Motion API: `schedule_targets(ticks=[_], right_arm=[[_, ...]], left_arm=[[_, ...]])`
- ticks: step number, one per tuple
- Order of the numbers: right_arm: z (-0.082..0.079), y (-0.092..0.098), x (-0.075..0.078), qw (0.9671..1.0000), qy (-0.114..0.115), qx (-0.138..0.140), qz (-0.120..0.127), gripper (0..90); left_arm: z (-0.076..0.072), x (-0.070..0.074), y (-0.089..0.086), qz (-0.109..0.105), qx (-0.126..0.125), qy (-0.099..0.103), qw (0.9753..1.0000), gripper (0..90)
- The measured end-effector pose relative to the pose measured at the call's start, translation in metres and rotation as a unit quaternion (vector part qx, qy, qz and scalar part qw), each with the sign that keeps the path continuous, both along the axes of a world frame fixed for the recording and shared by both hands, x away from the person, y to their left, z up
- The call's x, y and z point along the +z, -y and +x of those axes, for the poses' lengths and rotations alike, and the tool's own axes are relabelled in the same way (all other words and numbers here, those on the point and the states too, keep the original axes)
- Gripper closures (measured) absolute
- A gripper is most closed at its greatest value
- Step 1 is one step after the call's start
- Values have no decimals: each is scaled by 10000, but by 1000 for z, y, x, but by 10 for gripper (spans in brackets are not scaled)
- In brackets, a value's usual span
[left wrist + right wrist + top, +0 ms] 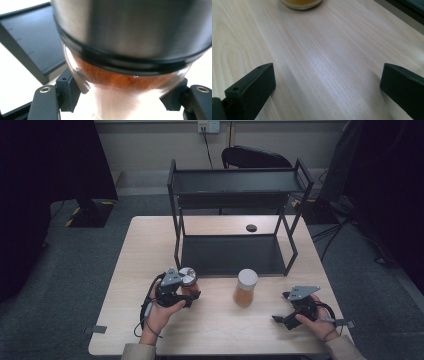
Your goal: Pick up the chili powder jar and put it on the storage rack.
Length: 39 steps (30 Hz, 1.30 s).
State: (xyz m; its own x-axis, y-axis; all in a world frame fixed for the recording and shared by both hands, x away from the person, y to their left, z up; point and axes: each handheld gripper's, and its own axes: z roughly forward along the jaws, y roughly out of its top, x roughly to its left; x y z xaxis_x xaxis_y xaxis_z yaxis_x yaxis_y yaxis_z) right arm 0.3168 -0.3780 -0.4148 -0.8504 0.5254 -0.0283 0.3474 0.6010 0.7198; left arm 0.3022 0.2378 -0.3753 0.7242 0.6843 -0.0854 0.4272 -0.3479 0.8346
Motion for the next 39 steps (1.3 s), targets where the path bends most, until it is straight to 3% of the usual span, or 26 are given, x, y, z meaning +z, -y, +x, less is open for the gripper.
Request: schedule_targets(ticks=[3, 15, 39], right_arm=[[0, 0, 0, 10000, 0, 0, 0, 0], [0, 0, 0, 10000, 0, 0, 0, 0], [0, 0, 0, 10000, 0, -1, 0, 0]], left_arm=[[5, 5, 3, -43, -24, -29, 10000, 303], [21, 28, 18, 132, -112, 104, 9998, 303], [55, 63, 43, 70, -243, 123, 9996, 303]])
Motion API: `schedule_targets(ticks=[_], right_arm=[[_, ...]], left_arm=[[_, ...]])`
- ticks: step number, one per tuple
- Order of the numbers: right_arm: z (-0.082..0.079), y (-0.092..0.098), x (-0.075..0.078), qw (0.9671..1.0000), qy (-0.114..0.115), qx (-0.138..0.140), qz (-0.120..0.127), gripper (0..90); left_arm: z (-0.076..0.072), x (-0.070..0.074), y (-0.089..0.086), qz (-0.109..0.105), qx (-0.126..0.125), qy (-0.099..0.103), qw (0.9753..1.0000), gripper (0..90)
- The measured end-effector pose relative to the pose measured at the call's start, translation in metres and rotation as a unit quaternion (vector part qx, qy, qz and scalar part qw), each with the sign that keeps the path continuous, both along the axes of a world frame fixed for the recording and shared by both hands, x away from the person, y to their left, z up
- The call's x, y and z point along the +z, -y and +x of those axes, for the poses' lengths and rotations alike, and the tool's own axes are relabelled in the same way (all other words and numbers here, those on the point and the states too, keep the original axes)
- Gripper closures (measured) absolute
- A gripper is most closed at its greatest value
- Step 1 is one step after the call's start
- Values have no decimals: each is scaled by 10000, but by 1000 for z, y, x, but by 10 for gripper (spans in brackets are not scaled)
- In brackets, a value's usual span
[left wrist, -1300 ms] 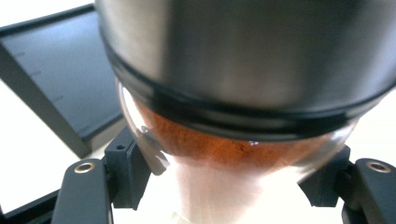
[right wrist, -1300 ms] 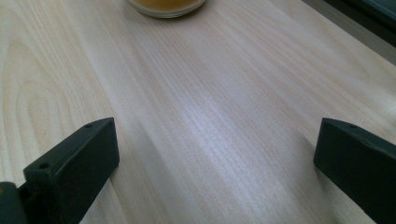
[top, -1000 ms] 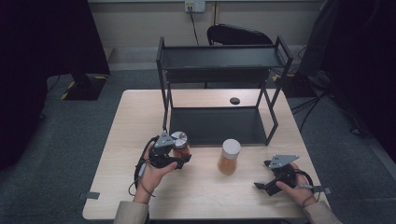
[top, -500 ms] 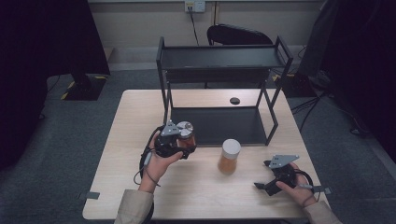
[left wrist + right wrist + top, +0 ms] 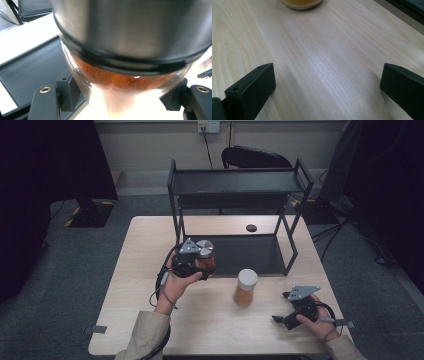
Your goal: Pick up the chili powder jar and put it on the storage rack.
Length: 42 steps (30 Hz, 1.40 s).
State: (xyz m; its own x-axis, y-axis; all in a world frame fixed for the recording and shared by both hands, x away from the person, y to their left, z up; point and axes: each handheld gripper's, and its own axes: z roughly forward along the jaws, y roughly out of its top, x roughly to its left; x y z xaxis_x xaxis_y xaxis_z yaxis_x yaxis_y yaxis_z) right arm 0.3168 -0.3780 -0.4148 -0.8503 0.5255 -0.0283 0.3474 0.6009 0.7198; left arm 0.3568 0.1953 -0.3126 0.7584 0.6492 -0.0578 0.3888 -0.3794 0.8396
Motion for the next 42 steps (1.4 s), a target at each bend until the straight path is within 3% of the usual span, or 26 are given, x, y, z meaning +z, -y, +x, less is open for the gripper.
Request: schedule_targets(ticks=[17, 21, 25, 32, 42], right_arm=[[0, 0, 0, 10000, 0, 0, -1, 0], [0, 0, 0, 10000, 0, 1, -1, 0], [0, 0, 0, 10000, 0, 0, -1, 0], [0, 0, 0, 10000, 1, 0, -2, 0], [0, 0, 0, 10000, 4, 0, 2, 0]], left_arm=[[17, 22, 8, 34, 13, 7, 10000, 303], [22, 31, 11, 112, -18, 22, 9999, 303], [25, 37, 11, 14, 14, 9, 10000, 303], [30, 54, 18, 192, 43, 88, 9998, 304], [39, 70, 23, 158, 57, 120, 9998, 303]])
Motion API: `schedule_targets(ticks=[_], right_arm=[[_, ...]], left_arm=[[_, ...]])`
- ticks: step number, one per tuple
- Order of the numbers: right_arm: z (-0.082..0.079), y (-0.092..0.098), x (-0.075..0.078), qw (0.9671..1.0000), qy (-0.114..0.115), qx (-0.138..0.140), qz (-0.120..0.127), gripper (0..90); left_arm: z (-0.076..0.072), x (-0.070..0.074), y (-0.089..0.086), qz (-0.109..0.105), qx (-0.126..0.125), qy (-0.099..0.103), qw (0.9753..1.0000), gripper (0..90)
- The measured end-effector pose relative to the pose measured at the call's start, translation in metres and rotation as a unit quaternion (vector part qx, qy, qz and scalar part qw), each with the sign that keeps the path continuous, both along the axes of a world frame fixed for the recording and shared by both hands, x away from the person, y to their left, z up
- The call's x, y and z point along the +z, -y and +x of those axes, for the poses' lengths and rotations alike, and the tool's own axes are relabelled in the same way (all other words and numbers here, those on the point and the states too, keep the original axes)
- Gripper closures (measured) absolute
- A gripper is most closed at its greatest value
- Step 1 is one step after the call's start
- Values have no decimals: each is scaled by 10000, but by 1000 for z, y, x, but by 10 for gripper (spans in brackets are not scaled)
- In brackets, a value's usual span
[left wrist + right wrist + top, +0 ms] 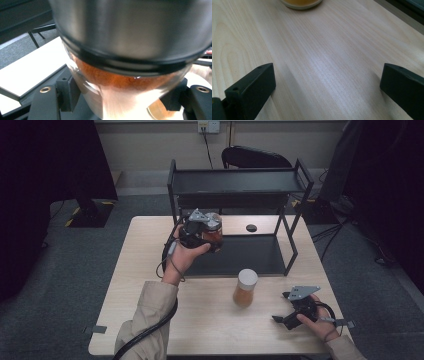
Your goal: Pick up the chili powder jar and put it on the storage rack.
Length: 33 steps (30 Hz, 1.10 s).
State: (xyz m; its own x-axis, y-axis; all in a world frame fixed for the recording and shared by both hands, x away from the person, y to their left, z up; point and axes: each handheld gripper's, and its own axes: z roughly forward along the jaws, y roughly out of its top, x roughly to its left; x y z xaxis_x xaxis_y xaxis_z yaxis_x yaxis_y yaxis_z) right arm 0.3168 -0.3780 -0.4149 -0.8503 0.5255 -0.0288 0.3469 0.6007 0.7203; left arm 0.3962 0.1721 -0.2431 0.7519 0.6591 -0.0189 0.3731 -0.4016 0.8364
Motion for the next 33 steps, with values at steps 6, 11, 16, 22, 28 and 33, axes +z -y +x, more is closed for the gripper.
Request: schedule_targets(ticks=[6, 11, 16, 22, 28, 33], right_arm=[[0, 0, 0, 10000, 2, 1, -3, 0], [0, 0, 0, 10000, -1, -1, -1, 0], [0, 0, 0, 10000, -2, -1, 0, 0], [0, 0, 0, 10000, -1, -1, 0, 0], [0, 0, 0, 10000, -1, -1, -1, 0], [0, 0, 0, 10000, -4, 0, -2, 0]], left_arm=[[4, 14, 3, 28, -9, 32, 10000, 303], [5, 24, 5, 38, 4, 30, 10000, 303], [7, 33, 5, -16, 2, 37, 10000, 303], [10, 47, 8, 13, 31, 69, 10000, 304], [12, 60, 12, 74, 24, 109, 9999, 303], [13, 70, 15, 70, 25, 162, 9998, 303]])
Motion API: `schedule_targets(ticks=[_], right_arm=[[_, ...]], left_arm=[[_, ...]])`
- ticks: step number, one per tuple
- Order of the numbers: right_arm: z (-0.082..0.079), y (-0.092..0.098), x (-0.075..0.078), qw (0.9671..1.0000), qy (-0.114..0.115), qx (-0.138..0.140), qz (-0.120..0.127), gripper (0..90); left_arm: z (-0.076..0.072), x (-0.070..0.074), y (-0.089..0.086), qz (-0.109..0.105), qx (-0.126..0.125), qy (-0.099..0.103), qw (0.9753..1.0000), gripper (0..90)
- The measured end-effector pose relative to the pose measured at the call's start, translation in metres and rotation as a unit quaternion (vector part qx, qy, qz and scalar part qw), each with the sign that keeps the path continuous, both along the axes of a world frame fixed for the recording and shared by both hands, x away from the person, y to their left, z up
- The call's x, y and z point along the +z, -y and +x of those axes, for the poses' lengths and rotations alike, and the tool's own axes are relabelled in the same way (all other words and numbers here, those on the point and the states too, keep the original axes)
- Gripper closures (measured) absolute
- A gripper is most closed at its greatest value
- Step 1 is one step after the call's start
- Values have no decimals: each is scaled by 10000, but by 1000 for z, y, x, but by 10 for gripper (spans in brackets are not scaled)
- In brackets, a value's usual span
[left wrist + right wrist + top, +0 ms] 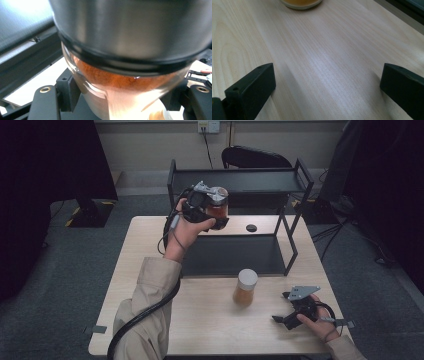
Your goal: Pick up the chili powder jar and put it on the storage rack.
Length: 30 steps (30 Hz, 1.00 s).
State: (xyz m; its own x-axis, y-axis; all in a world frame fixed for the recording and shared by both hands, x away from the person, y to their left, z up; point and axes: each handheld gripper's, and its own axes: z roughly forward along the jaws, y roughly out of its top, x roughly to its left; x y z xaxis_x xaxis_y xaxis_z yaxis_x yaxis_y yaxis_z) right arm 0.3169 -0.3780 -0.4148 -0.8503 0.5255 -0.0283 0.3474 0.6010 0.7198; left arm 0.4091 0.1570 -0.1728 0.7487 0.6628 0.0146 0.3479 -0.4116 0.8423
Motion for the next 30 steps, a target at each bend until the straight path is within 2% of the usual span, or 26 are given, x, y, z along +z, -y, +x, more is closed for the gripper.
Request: schedule_targets(ticks=[12, 25, 28, 30], right_arm=[[0, 0, 0, 10000, -1, 0, 1, 0], [0, 0, 0, 10000, -2, -1, 2, 0], [0, 0, 0, 10000, -2, 0, 1, 0], [0, 0, 0, 10000, -2, 0, 1, 0]], left_arm=[[7, 26, 13, 71, 2, 26, 10000, 303], [14, 46, 26, 73, 34, 79, 9999, 303], [17, 50, 27, 49, 67, 66, 9999, 303], [23, 51, 25, -46, 58, -68, 9999, 303]])
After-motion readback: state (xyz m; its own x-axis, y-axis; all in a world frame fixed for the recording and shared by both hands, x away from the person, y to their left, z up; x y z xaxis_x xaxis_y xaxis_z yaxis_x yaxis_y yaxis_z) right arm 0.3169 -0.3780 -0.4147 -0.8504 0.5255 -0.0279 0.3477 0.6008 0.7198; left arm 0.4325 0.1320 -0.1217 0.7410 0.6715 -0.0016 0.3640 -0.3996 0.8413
